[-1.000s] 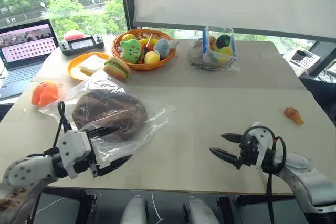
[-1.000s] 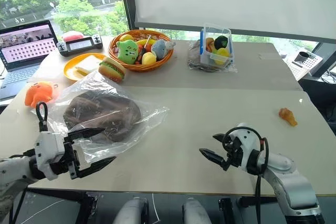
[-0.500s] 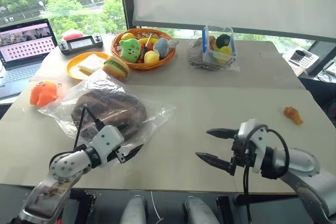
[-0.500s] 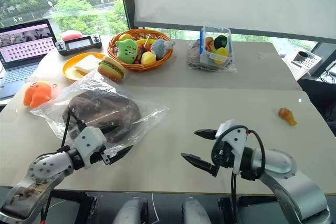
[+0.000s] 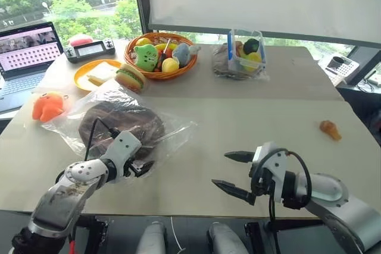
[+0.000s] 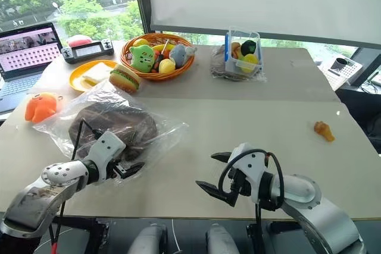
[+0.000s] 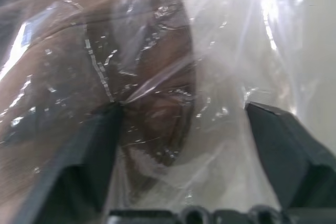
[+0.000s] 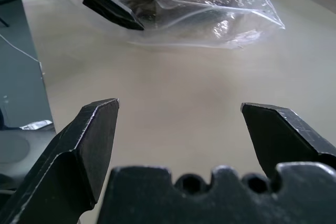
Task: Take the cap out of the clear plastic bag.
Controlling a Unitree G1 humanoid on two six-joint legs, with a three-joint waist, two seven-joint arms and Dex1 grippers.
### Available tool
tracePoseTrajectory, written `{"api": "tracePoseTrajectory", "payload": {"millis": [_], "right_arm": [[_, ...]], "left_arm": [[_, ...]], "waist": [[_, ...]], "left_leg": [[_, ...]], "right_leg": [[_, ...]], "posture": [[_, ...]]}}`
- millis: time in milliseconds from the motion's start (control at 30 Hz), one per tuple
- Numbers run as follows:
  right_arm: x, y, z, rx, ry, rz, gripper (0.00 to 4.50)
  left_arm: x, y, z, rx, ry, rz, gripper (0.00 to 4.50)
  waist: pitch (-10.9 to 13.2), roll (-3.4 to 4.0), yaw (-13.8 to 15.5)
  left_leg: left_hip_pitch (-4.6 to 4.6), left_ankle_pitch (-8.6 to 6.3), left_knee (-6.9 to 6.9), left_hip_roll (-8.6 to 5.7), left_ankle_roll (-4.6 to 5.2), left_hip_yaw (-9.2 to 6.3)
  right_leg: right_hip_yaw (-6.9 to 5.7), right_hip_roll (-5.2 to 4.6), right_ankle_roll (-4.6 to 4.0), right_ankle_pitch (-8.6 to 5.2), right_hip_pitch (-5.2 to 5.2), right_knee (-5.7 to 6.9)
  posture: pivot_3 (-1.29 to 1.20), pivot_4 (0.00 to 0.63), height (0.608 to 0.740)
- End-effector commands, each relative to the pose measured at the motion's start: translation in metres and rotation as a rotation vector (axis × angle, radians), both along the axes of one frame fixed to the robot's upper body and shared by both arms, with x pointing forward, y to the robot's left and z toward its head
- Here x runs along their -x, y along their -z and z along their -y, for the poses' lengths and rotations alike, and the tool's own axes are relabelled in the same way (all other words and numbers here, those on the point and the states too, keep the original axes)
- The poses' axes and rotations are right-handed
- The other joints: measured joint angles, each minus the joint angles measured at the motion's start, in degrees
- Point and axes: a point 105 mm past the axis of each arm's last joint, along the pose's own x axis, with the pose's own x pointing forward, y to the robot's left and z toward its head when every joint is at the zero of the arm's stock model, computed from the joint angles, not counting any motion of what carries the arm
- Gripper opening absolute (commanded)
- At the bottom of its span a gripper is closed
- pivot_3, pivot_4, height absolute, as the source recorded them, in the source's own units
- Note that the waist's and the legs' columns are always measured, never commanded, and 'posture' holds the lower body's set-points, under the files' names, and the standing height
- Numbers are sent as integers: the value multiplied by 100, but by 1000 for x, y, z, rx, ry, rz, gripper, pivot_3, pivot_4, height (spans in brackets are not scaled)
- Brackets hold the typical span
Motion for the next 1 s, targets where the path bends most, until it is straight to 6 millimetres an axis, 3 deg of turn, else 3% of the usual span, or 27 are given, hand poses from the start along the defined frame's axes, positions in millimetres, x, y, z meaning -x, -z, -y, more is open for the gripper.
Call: {"api": "tracePoseTrajectory", "payload": {"millis": [33, 233, 400, 467, 533, 633, 767, 867, 1000], "right_arm": [[-2, -7, -1, -17, 11, 50, 4500], [-14, -7, 3, -25, 51, 71, 4500], [-21, -3, 0, -41, 62, 74, 4500], [-24, -3, -5, -65, 65, 74, 4500], [-28, -3, -9, -83, 68, 76, 4500], [-32, 0, -11, -84, 73, 74, 4500], [-37, 7, -12, -81, 84, 70, 4500], [-39, 6, -15, -94, 82, 73, 4500], [-39, 1, -18, -112, 67, 84, 4500]], "left_arm": [[15, 28, -13, 9, -44, -111, 2258], [25, 46, -50, -17, -92, -115, 99], [9, -1, -44, 180, -102, -3, 44], [4, -23, -33, 375, -70, 48, 44], [-12, -51, -10, 513, -9, 89, 44], [-31, -79, 9, 568, 27, 136, 44], [-32, -118, 27, 645, 119, 161, 44], [-26, -137, 42, 679, 204, 150, 44], [-20, -138, 53, 658, 249, 104, 44]], "waist": [[0, 0, 9], [-6, 7, -6], [-6, 8, -76], [-3, 5, -76], [3, -2, -64], [17, -31, 81], [19, -36, 56], [21, -38, 45], [22, -37, 39]], "left_leg": [[0, 0, 0, 0, 0, 0], [31, -1, -5, 0, -2, 3], [40, -12, -10, 4, -19, 5], [21, -1, -11, 4, -2, 4], [3, -1, -10, 3, -1, 0], [-26, 3, 9, 0, -4, -26], [-33, 3, 13, -10, -6, -22], [-47, 3, 9, -10, -5, -26], [-46, 3, 4, -9, -5, -32]], "right_leg": [[0, 0, 0, 0, 1, 0], [2, -8, -20, -11, 4, -3], [3, -8, -59, -33, 5, -1], [1, -6, -53, -29, 5, 4], [-7, -5, -14, -7, -5, 5], [-33, -1, -1, 1, -13, 4], [-22, -6, 7, 6, -4, -3], [-25, -4, -20, 22, -17, -2], [-28, 0, -21, 22, -18, 0]], "posture": [[0, 150, 740], [0, 150, 740], [0, 150, 740], [0, 150, 740], [0, 150, 740], [0, 150, 740], [0, 150, 740], [0, 150, 740], [0, 150, 740]]}}
